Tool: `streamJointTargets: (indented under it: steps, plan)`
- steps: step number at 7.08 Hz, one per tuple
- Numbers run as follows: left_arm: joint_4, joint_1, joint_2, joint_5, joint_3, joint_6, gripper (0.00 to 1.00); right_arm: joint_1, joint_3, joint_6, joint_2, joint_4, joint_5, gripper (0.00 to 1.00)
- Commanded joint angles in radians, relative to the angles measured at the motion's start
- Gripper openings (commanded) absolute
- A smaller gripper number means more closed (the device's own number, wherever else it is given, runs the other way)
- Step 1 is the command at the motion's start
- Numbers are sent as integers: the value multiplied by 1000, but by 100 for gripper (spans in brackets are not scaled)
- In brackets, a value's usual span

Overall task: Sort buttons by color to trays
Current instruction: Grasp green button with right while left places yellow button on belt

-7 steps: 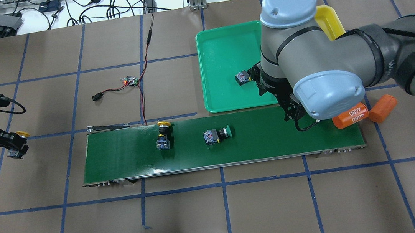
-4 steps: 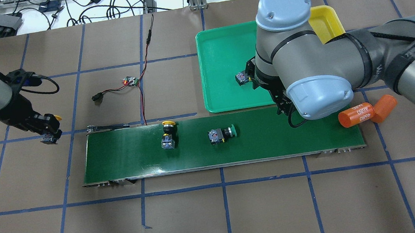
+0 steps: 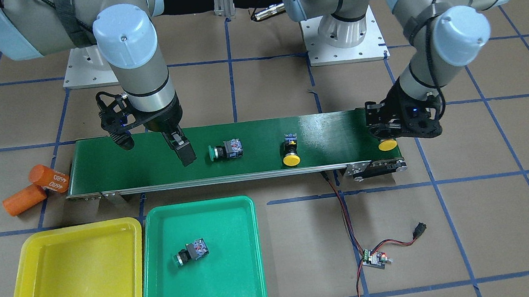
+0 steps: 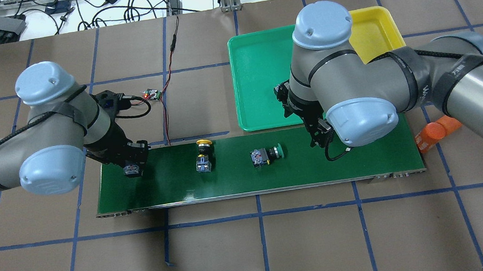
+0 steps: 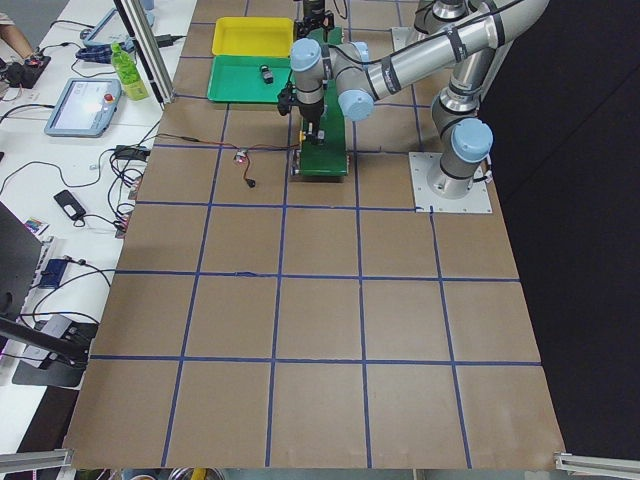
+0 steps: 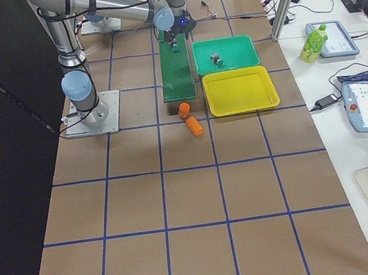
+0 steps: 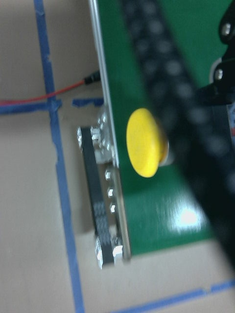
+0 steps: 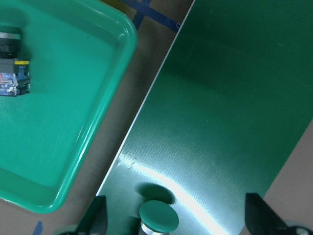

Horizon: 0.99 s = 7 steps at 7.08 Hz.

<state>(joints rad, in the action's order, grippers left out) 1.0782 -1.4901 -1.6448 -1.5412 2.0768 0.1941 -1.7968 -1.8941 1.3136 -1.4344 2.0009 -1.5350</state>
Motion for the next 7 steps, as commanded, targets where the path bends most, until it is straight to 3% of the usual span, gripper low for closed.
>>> streamJointTargets:
  steps: [1, 2, 4, 7]
  plan:
    - [-90, -33, -23, 6, 49, -41, 57, -1, -23, 4, 3, 13, 41, 100]
    - [-90, -32, 5, -10, 37, -53, 100, -1, -23, 24, 21, 18, 59, 100]
    - [-1, -24, 52, -11, -42, -51, 100, -1, -23, 51, 57, 61, 61, 100]
    - [511, -29, 72, -68, -474, -51, 100, -1, -26, 56, 91, 62, 59, 100]
